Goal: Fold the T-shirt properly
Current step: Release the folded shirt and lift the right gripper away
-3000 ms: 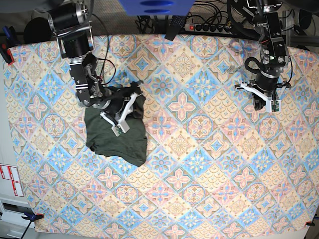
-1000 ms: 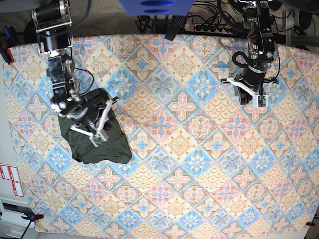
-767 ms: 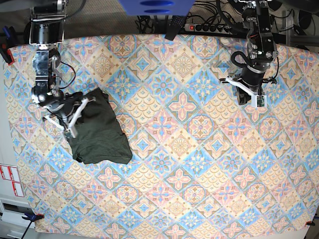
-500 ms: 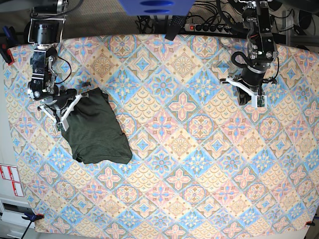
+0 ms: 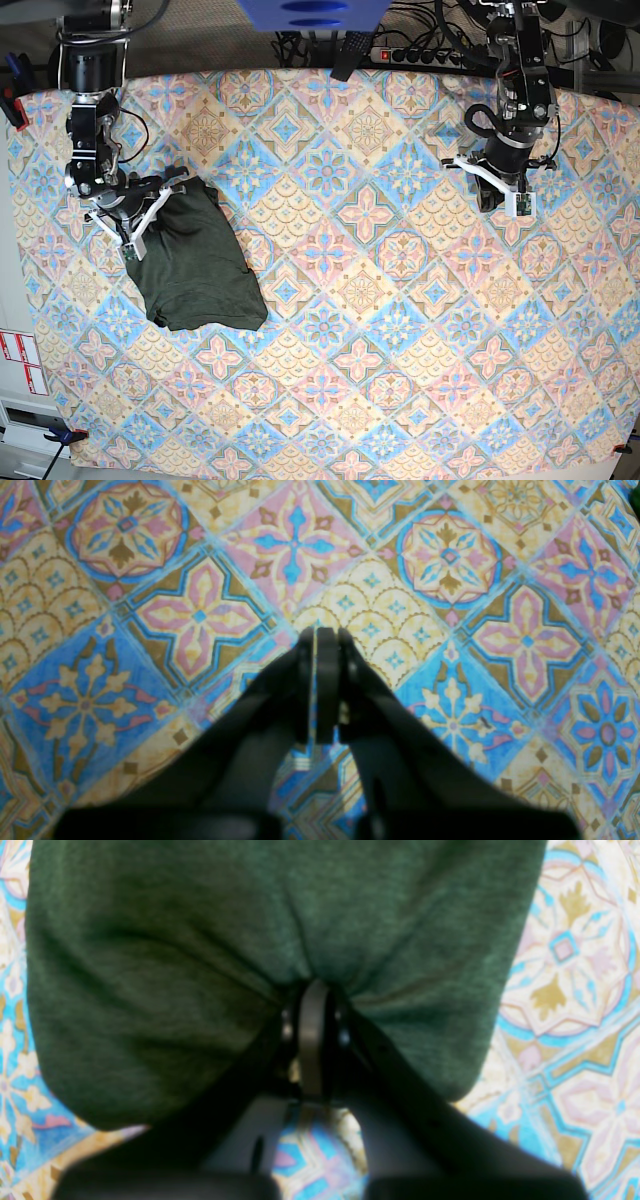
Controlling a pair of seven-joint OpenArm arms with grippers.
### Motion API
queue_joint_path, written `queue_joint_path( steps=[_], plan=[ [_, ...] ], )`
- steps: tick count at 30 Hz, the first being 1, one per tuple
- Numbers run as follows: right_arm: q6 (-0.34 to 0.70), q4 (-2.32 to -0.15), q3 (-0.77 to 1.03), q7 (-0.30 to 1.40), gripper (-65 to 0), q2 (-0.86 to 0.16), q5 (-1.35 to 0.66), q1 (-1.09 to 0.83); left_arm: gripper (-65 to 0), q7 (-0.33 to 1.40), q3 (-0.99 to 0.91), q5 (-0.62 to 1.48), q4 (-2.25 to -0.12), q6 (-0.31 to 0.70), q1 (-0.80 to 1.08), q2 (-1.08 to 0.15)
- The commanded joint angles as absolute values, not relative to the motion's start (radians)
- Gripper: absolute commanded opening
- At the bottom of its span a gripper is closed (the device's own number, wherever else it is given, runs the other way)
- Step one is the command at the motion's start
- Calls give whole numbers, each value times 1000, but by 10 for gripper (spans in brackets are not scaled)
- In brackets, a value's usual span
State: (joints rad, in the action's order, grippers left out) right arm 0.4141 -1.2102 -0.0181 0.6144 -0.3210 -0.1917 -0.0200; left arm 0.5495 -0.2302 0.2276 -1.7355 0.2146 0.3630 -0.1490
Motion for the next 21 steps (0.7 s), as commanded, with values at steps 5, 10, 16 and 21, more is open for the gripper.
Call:
queue_joint_path(
  steps=[5, 10, 16, 21],
  plan=[
    [444, -1310, -24, 657, -650, -317, -206, -48, -650, 526, -232, 232, -1756, 216, 358, -154],
    [444, -1417, 19, 664, -650, -318, -206, -116, -650, 526, -232, 231, -1753, 216, 355, -154],
    [444, -1440, 28, 662, -650, -318, -206, -153, -650, 526, -232, 231, -1753, 216, 352, -154],
    [444, -1448, 24, 664, -650, -318, -206, -154, -650, 526, -208, 229, -1753, 216, 352, -156]
  ],
)
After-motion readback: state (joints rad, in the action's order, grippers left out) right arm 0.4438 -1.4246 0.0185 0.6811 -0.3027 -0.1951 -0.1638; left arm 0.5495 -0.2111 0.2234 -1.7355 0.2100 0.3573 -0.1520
